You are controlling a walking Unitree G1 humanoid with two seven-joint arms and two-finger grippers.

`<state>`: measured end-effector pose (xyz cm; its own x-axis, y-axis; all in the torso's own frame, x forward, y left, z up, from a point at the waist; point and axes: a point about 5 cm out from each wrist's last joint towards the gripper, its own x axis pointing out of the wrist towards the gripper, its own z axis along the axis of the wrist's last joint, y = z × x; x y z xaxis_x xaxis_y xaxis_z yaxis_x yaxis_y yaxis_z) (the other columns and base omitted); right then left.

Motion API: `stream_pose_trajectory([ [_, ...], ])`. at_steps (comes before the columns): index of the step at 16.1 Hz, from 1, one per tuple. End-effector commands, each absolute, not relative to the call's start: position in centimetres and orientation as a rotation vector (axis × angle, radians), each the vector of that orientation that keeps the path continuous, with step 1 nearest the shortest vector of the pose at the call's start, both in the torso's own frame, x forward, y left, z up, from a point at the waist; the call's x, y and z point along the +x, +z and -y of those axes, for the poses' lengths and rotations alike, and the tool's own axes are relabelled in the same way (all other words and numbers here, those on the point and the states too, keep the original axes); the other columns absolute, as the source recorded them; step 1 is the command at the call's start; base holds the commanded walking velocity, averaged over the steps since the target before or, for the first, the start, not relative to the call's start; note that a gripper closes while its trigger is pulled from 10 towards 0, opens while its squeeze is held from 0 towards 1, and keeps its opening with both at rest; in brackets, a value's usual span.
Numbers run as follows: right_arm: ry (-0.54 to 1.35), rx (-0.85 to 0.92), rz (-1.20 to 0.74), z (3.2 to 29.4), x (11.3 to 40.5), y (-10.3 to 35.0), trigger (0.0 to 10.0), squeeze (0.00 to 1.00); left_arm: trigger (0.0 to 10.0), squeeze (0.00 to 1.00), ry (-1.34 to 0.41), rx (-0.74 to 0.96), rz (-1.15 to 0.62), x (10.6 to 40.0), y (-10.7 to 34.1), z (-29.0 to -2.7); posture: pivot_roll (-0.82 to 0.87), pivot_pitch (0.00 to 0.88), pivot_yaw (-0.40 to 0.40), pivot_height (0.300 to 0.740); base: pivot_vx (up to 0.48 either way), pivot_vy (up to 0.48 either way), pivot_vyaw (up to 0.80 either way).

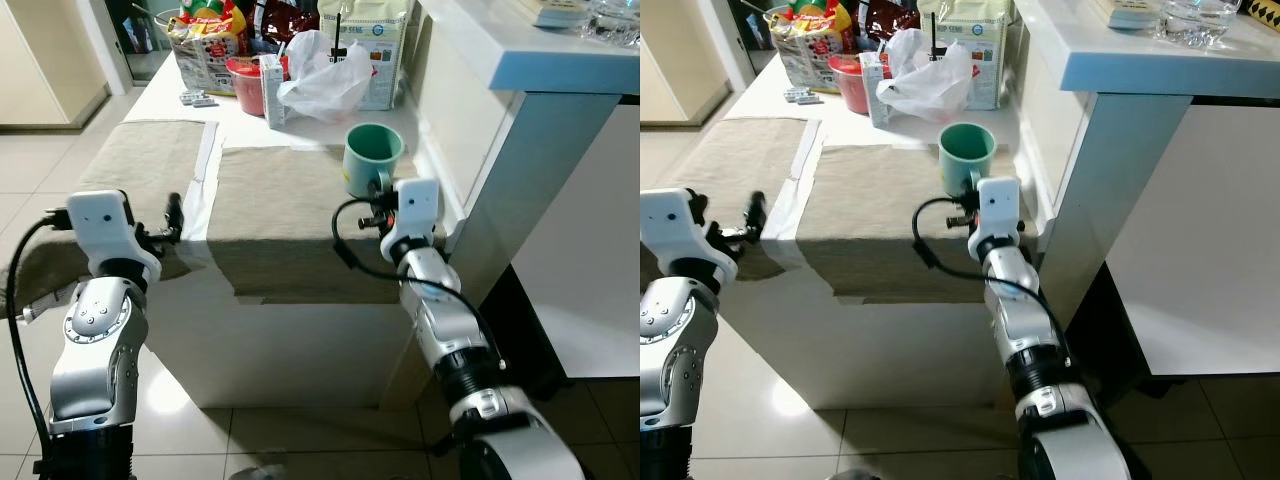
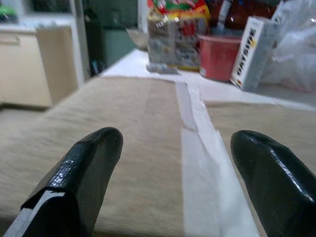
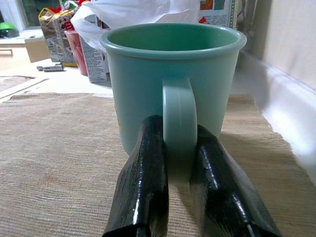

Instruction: Setting the table

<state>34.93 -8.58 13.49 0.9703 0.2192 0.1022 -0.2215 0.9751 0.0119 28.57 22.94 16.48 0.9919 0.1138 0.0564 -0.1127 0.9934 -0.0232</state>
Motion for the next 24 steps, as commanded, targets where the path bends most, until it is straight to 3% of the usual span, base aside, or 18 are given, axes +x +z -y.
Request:
stream_pose_trajectory([
  [1,0.231,0.015,0.084,8.4,34.3,13.0,10.0,0.0,10.0,0.0,0.083,-0.037,0.061,28.3,16.9,-22.5,-0.03,0.0,0.021,0.74,0.0,0.0,0.0],
  [8,0.344,-0.019,0.039,6.2,34.0,12.6,10.0,0.0,10.0,0.0,0.064,-0.05,0.008,28.4,16.7,-20.5,-0.02,0.062,0.017,0.74,0.0,0.0,0.0],
  [13,0.352,-0.022,0.018,6.5,34.0,12.5,10.0,0.0,10.0,0.0,0.078,-0.091,0.028,28.4,17.1,-20.4,-0.02,0.074,0.006,0.74,0.0,0.0,0.0],
  [24,0.364,-0.041,0.011,6.4,34.1,12.4,10.0,0.0,10.0,0.0,0.073,-0.083,0.044,28.8,17.6,-20.2,-0.03,0.068,0.005,0.74,-0.332,0.0,0.0],
])
